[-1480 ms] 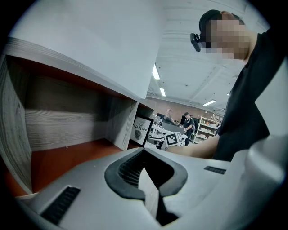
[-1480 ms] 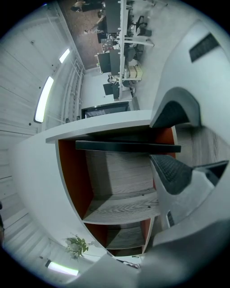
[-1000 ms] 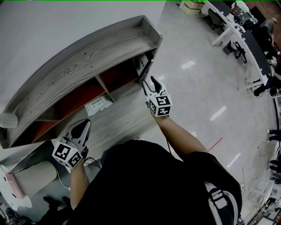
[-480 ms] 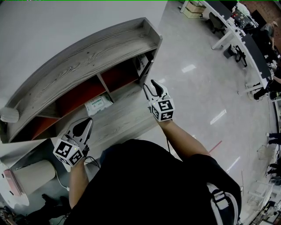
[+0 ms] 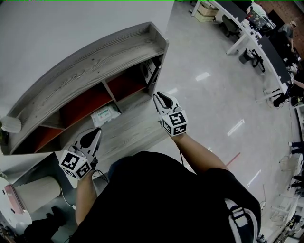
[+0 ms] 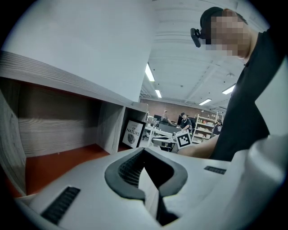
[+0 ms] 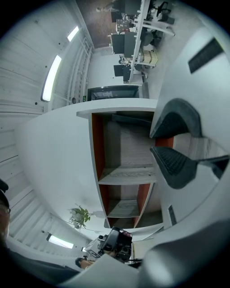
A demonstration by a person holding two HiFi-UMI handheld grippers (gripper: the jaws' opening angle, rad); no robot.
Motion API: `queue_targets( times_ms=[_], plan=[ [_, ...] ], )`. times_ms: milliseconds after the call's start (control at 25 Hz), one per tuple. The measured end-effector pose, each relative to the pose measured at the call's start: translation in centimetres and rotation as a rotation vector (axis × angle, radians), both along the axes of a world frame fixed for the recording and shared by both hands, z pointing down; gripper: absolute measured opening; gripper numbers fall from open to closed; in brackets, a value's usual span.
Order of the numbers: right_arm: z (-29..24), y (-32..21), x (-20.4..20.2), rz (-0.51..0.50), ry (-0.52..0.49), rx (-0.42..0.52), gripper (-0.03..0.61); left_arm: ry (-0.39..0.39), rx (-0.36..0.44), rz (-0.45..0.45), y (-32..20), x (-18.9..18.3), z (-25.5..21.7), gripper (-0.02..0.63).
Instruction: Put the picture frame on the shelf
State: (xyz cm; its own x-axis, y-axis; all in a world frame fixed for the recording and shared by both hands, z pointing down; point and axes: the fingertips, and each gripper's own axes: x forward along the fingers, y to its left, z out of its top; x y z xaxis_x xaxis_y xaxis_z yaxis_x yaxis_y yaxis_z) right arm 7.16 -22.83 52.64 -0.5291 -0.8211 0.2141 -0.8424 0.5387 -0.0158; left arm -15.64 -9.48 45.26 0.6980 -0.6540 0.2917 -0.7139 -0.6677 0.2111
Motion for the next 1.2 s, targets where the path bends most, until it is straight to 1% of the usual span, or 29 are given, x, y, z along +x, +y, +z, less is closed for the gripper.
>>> queue_targets(
  times_ms=[120,360,840,1200],
  plan=[
    [-0.4,0.5,0.2,-0.006,0.005,0.01,0.046,-0.001,0.013,0.006,0.3,0.2,-0.1,0.02],
    [-1.1,1.4,0.2,-0.021,0.016,0.018,0.026,0.002,0.015,-0.003,1.0,0.4,-0.4,0.02],
    [-2.3,3.1,-0.4,-0.059,0.013,0.032,0.015,0.004,0.031,-0.016,2.4,0.6,-0.8,0.02],
    [-3.5,4.4,-0.8,-0.086,-0.027,0.032,0.015,0.0,0.042,-0.022,3.3,0.9,-0.9,0.02]
  ],
)
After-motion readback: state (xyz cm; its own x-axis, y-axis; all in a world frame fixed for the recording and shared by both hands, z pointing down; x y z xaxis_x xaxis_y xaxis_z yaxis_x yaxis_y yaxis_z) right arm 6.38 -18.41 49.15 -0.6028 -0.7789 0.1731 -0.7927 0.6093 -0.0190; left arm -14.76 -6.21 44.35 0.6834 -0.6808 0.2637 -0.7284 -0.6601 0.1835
